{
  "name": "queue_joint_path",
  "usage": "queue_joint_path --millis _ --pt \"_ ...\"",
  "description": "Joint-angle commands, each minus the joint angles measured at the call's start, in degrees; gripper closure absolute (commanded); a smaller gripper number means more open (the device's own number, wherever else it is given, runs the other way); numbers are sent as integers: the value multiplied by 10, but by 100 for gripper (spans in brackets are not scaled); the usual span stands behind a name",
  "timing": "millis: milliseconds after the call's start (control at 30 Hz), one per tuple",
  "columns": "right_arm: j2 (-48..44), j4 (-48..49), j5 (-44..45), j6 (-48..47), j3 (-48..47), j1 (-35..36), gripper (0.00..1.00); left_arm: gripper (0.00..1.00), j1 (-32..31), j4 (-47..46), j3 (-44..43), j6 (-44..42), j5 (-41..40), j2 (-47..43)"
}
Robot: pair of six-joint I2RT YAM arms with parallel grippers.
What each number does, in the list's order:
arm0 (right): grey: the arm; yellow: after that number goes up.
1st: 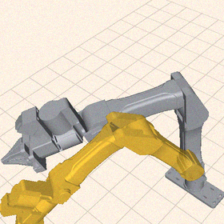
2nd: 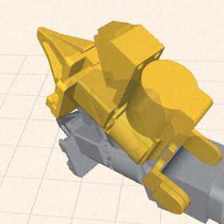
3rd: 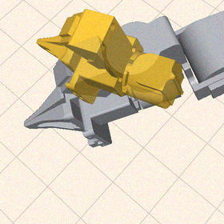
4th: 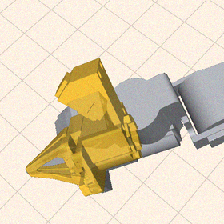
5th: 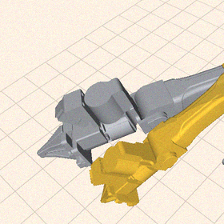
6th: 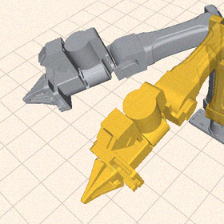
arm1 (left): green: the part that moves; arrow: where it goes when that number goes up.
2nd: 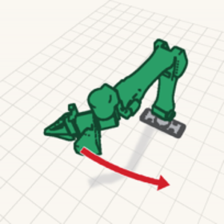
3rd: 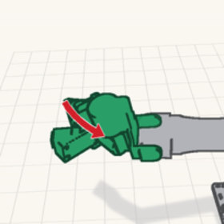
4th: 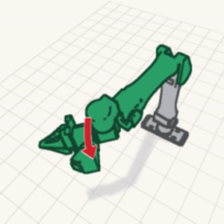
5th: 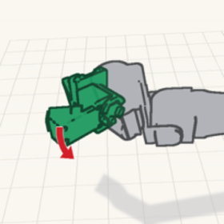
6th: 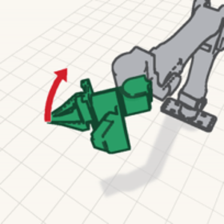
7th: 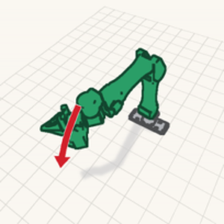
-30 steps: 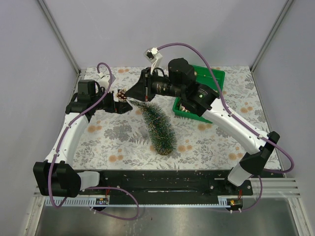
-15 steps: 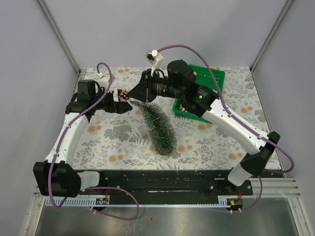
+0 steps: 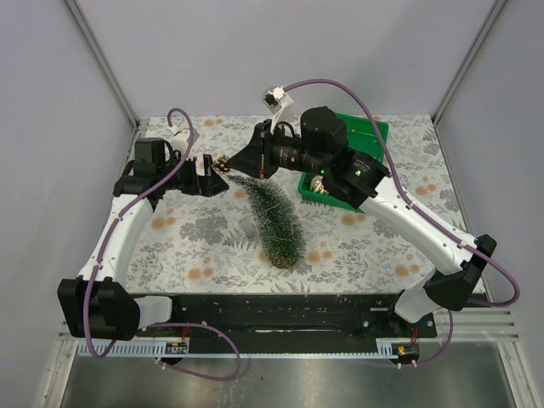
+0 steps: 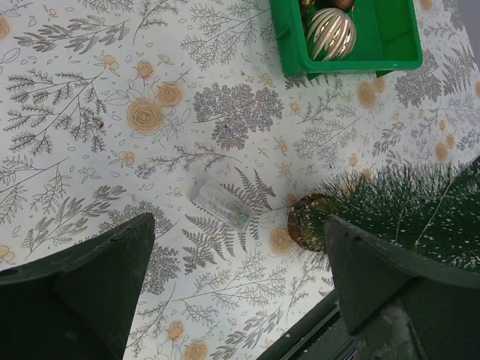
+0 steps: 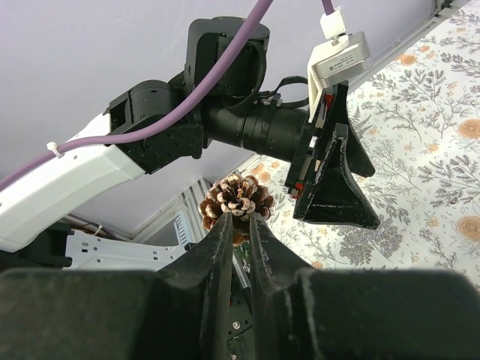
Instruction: Decorate the small christmas tree
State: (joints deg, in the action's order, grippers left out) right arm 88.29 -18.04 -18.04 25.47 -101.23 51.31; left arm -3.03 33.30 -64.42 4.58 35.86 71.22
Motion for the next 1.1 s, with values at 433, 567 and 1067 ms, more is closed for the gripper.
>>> queue_joint_path --millis 433,567,1067 --pt "-24 38 15 -2 31 -25 100 1 7 -19 -1 3 12 -1" --pt "-26 40 18 -2 33 -28 100 1 8 -19 0 4 12 -1" --pt "-87 22 83 -18 73 -122 80 1 8 -19 3 4 15 4"
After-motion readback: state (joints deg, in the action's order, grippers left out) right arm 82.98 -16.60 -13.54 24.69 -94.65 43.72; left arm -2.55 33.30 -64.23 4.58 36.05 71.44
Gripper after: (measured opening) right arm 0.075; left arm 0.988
